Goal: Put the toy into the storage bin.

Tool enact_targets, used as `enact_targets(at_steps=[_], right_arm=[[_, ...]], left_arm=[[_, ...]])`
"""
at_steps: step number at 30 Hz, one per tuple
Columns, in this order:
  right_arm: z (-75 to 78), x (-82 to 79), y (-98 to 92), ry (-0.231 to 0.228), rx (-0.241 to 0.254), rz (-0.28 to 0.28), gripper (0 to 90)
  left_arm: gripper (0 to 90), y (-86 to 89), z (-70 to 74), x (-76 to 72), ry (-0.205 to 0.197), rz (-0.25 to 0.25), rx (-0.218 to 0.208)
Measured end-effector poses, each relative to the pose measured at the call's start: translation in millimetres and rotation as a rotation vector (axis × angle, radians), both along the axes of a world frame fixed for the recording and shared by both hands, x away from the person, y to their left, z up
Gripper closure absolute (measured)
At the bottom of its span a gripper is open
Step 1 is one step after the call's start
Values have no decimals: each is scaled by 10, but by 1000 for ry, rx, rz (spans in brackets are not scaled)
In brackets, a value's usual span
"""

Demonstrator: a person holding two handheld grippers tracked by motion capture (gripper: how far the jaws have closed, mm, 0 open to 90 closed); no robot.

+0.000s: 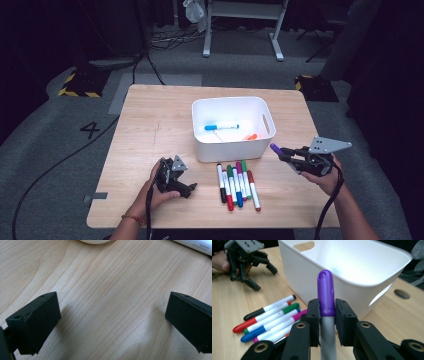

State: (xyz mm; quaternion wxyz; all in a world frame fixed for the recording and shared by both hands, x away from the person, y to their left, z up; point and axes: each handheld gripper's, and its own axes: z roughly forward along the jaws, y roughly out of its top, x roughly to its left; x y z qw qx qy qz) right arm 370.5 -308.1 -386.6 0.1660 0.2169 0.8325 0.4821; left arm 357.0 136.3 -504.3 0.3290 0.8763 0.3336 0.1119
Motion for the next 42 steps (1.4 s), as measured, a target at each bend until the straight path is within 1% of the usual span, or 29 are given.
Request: enact_targets(at_steps=[5, 8, 11, 14, 16, 18, 22, 23, 24, 26, 31, 37, 42], right_arm=[[309, 63, -16, -48, -3, 8, 750], [490, 137, 19, -81, -17, 7, 750], [656, 236, 81, -102, -28, 3, 750], [784, 349, 161, -119, -39, 0, 750], [847, 433, 222, -118, -35, 6, 750], [891, 511, 300, -121, -47, 11, 750], [912, 658, 474, -115, -74, 23, 750], [903, 709, 550, -112, -88, 34, 750], [903, 709, 550, -112, -88, 34, 750], [894, 761, 644, -112, -106, 47, 750], [870, 857, 839, -105, -132, 80, 750], [777, 959, 1054, -78, -169, 120, 750], [664, 997, 1219, -56, -213, 155, 750]], left_arm=[[0, 0, 0, 0, 0, 0, 0], [0, 0, 0, 0, 0, 0, 0], [0, 0, 0, 0, 0, 0, 0], [0, 0, 0, 0, 0, 0, 0], [0, 0, 0, 0, 0, 0, 0], [0, 0, 0, 0, 0, 0, 0], [0, 0, 0, 0, 0, 0, 0], [0, 0, 0, 0, 0, 0, 0], [0, 0, 0, 0, 0, 0, 0], [0, 0, 0, 0, 0, 0, 0], [0, 0, 0, 0, 0, 0, -1], [0, 0, 0, 0, 1, 0, 0], [0, 0, 0, 0, 0, 0, -1]])
